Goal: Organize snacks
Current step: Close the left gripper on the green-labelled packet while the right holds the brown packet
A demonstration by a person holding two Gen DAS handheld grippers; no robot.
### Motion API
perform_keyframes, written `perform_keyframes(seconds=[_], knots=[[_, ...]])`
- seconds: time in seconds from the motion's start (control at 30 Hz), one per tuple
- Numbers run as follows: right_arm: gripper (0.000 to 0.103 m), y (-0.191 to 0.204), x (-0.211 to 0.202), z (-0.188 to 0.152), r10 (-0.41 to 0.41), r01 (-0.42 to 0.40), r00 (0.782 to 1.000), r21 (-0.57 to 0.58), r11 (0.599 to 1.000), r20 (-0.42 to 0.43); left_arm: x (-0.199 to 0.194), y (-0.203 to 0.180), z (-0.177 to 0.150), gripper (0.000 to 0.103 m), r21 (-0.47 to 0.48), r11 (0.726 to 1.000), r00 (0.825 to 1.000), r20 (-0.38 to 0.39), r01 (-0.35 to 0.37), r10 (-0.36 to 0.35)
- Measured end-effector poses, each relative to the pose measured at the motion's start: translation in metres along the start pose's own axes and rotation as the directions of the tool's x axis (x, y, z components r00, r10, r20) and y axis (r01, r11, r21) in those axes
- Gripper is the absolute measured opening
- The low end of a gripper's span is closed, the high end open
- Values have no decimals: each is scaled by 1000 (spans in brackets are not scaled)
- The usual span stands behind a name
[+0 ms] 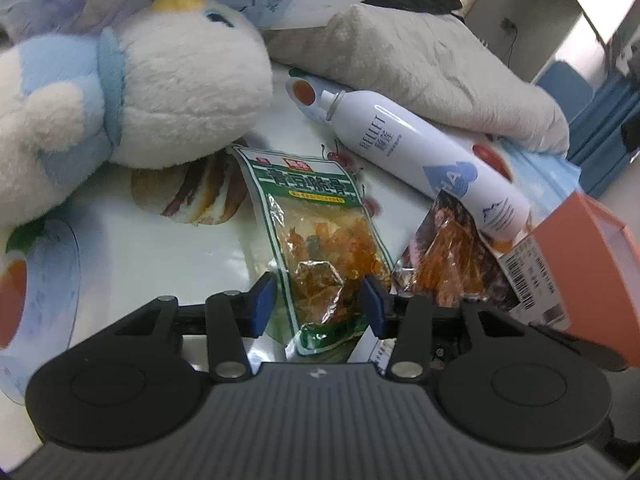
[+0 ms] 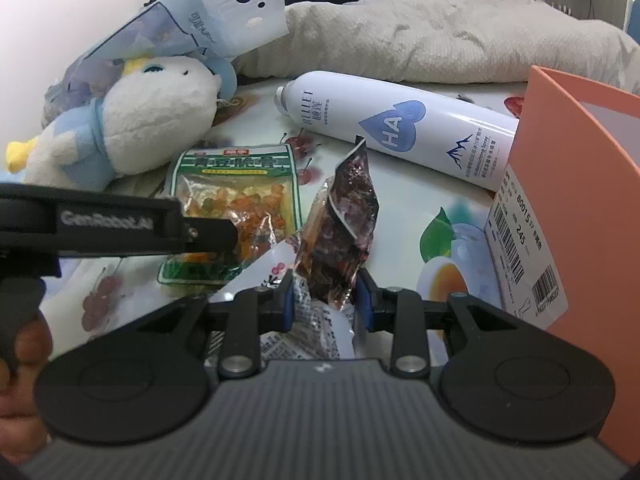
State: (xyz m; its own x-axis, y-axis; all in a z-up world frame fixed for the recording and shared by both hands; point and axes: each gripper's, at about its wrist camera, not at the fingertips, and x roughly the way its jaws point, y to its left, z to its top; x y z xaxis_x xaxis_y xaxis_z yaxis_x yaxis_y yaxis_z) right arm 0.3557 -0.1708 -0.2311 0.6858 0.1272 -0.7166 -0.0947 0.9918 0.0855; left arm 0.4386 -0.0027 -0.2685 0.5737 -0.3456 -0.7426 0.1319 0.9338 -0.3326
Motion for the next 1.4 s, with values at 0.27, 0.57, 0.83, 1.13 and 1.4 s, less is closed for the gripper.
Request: perform_keyframes(seconds=[0.27, 0.57, 0.83, 1.13, 1.4], knots=[[34, -2, -3, 0, 11, -11, 1000, 4, 1000, -9, -2, -7, -2, 40, 58, 997, 999, 15, -41, 40], [34, 2, -18, 1, 5, -5, 1000, -22, 1000, 1, -17, -6, -5, 34, 53, 997, 999, 16, -50, 50], [33, 9, -47, -9, 6, -6, 1000, -27, 1000, -2, -51, -10, -18, 33, 73, 993, 996, 36, -89, 87], [33, 18, -85, -34, 18, -20, 999, -44, 999, -37, -96, -14, -45, 33, 60, 992, 994, 38, -107, 105], [33, 19, -118, -46, 21, -22, 998, -24, 999, -62, -140, -20, -70, 33, 36, 994, 993, 46, -108, 106]])
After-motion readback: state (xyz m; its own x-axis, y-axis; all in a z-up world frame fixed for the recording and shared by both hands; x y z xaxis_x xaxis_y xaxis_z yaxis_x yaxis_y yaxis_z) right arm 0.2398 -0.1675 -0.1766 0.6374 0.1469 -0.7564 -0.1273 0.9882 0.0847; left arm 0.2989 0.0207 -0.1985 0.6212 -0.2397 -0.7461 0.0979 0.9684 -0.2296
